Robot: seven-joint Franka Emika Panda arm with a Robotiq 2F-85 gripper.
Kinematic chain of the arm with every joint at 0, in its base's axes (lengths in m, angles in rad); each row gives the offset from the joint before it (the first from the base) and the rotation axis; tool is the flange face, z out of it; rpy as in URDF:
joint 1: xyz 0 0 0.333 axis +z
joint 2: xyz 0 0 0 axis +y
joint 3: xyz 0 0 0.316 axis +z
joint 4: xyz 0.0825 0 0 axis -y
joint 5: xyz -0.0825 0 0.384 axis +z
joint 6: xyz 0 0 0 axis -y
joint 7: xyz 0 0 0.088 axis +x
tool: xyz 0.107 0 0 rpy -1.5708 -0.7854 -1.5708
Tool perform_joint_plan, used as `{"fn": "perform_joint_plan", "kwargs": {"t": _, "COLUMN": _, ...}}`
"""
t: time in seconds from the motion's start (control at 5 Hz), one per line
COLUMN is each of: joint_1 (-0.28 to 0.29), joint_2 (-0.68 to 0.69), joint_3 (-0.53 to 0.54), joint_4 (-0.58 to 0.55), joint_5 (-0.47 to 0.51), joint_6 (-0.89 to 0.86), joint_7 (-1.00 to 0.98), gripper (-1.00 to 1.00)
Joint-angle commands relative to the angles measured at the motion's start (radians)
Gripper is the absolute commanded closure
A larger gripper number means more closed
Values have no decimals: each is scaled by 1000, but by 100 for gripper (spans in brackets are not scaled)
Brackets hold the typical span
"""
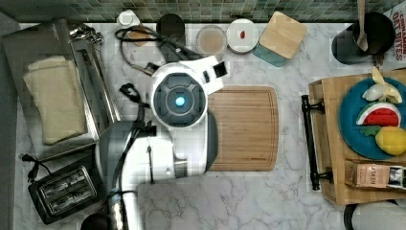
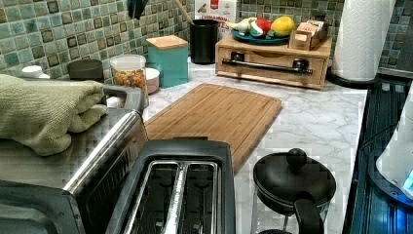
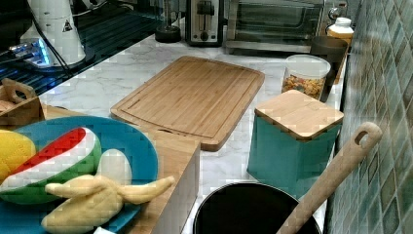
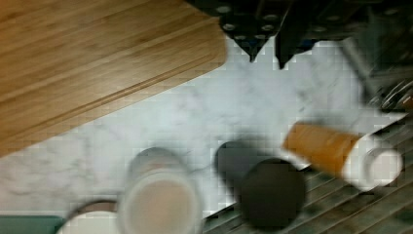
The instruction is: Pick up the towel.
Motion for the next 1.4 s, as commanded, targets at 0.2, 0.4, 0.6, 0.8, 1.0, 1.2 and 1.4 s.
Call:
{"fn": "perform_joint_plan", "kwargs": {"t": 0.2, "joint_1": 30, "joint_2": -9, "joint_3": 66, "joint_4": 46, "joint_5": 224, "joint_6": -45, "joint_7": -344, "gripper": -100}}
{"fn": "perform_joint_plan", "kwargs": {"t": 0.4, "joint_1": 35, "joint_2": 19, "joint_3": 97, "joint_4": 70, "joint_5": 263, "joint_6": -59, "joint_7": -422, "gripper": -100}}
{"fn": "perform_joint_plan", "kwargs": {"t": 0.6, "joint_1": 45, "joint_2": 57, "joint_3": 124, "joint_4": 108, "joint_5": 320, "joint_6": -76, "joint_7": -525, "gripper": -100}}
{"fn": "perform_joint_plan", "kwargs": {"t": 0.8, "joint_1": 60, "joint_2": 66, "joint_3": 140, "joint_4": 110, "joint_5": 416, "joint_6": -41, "joint_7": -618, "gripper": -100}}
{"fn": "perform_joint_plan", "kwargs": {"t": 1.0, "joint_1": 72, "joint_2": 67, "joint_3": 157, "joint_4": 89, "joint_5": 524, "joint_6": 17, "joint_7": -704, "gripper": -100}}
{"fn": "perform_joint_plan", "kwargs": {"t": 1.2, "joint_1": 85, "joint_2": 70, "joint_3": 180, "joint_4": 92, "joint_5": 573, "joint_6": 69, "joint_7": -738, "gripper": -100}}
{"fn": "perform_joint_plan", "kwargs": {"t": 1.4, "joint_1": 95, "joint_2": 119, "joint_3": 197, "joint_4": 133, "joint_5": 532, "joint_6": 44, "joint_7": -726, "gripper": -100}}
